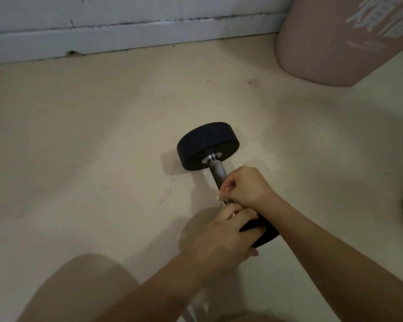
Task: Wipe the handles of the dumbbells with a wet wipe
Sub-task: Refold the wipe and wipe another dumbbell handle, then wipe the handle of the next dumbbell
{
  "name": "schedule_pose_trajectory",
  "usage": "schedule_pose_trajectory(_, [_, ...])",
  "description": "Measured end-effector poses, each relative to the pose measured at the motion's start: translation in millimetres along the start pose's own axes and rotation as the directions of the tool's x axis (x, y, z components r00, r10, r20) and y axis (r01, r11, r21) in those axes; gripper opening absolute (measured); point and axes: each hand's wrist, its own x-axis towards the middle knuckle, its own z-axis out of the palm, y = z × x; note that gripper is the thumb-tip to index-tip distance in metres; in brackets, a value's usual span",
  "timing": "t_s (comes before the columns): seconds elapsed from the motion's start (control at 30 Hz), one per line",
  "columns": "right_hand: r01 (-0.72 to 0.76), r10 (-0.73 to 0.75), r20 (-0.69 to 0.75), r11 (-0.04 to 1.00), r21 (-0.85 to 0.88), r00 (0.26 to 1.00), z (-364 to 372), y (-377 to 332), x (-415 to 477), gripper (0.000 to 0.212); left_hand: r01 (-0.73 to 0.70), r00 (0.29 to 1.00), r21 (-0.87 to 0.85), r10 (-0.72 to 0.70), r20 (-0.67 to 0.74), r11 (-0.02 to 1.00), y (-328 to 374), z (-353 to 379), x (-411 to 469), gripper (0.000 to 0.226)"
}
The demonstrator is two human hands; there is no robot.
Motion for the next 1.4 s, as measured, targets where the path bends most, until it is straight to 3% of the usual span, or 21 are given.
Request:
schedule_pose_trajectory(0.07, [0.054,-0.048,-0.123,0.997,0.046,0.991,-4.8,-6.1,15.5,0.011,-0.018,0.999,-0.026,0.017,-0.046,0.999,1.0,6.7,-3.8,0.03])
schedule_pose_trajectory(0.17, [0.091,-0.068,-0.227,0.991,0.094,0.972,-6.7,-7.8,30.3,0.007,-0.022,1.0,-0.03,0.022,-0.009,0.999,0.4,8.5,-14.9,0.045])
schedule_pose_trajectory(0.3, [-0.022,0.021,0.046,1.0,0.018,0.999,-14.3,12.0,-3.4,0.015,0.039,0.994,0.021,-0.041,0.105,0.999,-2.1,3.3,-29.5,0.055])
schedule_pose_trajectory(0.37, [-0.055,0.057,0.126,0.998,-0.02,0.99,-21.8,15.1,-3.8,0.014,0.047,0.993,0.029,-0.05,0.11,0.998,-1.3,6.0,-25.3,0.048])
schedule_pose_trajectory(0.43, [-0.037,0.037,0.021,0.999,-0.019,0.999,-24.5,11.4,12.4,0.01,0.023,0.994,0.042,-0.027,0.11,0.999,0.5,7.2,-14.7,0.039])
schedule_pose_trajectory(0.5, [0.014,-0.011,-0.159,1.0,0.016,0.987,-22.4,3.6,32.8,0.01,-0.013,0.991,0.052,0.006,0.13,0.999,3.3,4.0,-6.1,0.04])
schedule_pose_trajectory(0.57, [0.015,-0.012,-0.235,1.0,0.01,0.972,-20.9,1.9,37.8,0.009,-0.04,0.988,0.083,0.027,0.149,0.996,5.1,-1.5,1.0,0.043])
schedule_pose_trajectory(0.73, [-0.087,0.097,0.086,0.99,-0.11,0.992,-31.0,31.5,-4.4,0.014,-0.071,0.962,0.041,0.058,0.266,0.997,11.5,-15.9,23.9,0.046])
schedule_pose_trajectory(0.77, [-0.103,0.11,0.073,0.99,-0.095,0.991,-32.1,34.7,-3.5,0.013,-0.066,0.951,0.038,0.051,0.306,0.997,12.2,-17.9,26.6,0.047])
schedule_pose_trajectory(0.87, [-0.175,0.154,-0.257,0.982,-0.063,0.954,-31.5,38.2,25.7,0.011,-0.086,0.92,0.068,0.053,0.389,0.994,11.7,-23.3,29.2,0.047])
schedule_pose_trajectory(0.93, [-0.238,0.221,-0.274,0.971,-0.029,0.936,-30.6,39.9,34.3,0.018,-0.134,0.92,0.115,0.08,0.384,0.984,8.0,-27.6,28.8,0.045])
schedule_pose_trajectory(1.04, [-0.168,0.177,-0.028,0.965,0.203,0.984,-34.8,34.6,22.9,0.012,-0.219,0.903,0.198,0.121,0.413,0.955,-6.4,-35.7,30.0,0.042])
schedule_pose_trajectory(1.1, [-0.058,0.052,0.026,0.9,0.431,0.998,-31.4,13.7,12.0,0.007,-0.208,0.91,0.215,0.108,0.4,0.954,-12.7,-40.7,31.6,0.038])
schedule_pose_trajectory(1.14, [-0.02,0.034,-0.014,0.818,0.574,0.999,-27.8,3.4,10.6,0.005,-0.143,0.931,0.208,0.06,0.359,0.968,-14.8,-44.1,30.8,0.037])
schedule_pose_trajectory(1.2, [0.025,0.041,-0.058,0.556,0.831,0.997,-25.2,-18.0,12.9,0.007,0.159,0.97,0.049,-0.166,0.179,0.986,-21.5,-55.1,24.5,0.036])
schedule_pose_trajectory(1.24, [0.046,0.031,-0.065,0.435,0.899,0.997,-24.7,-27.2,14.8,0.009,0.349,0.934,-0.081,-0.339,0.111,0.934,-26.0,-64.6,21.1,0.035])
schedule_pose_trajectory(1.27, [0.062,0.01,-0.07,0.357,0.932,0.997,-24.9,-34.5,15.4,0.011,0.522,0.85,-0.237,-0.521,0.072,0.819,-29.7,-76.8,17.9,0.032])
schedule_pose_trajectory(1.3, [0.076,-0.024,-0.072,0.314,0.946,0.997,-25.8,-41.3,14.6,0.012,0.642,0.722,-0.416,-0.69,0.048,0.643,-32.9,-91.1,14.9,0.027])
schedule_pose_trajectory(1.34, [0.088,-0.067,-0.071,0.292,0.953,0.995,-26.7,-48.1,12.4,0.013,0.666,0.591,-0.605,-0.803,0.072,0.436,-36.0,-106.7,12.5,0.02])
schedule_pose_trajectory(1.37, [0.093,-0.105,-0.066,0.282,0.955,0.992,-27.0,-55.6,9.9,0.012,0.601,0.498,-0.765,-0.857,0.132,0.231,-38.3,-121.9,10.3,0.02])
schedule_pose_trajectory(1.4, [0.1,-0.141,-0.061,0.287,0.953,0.988,-27.9,-64.8,7.2,0.01,0.501,0.456,-0.862,-0.87,0.188,0.076,-40.6,-136.0,8.9,0.029])
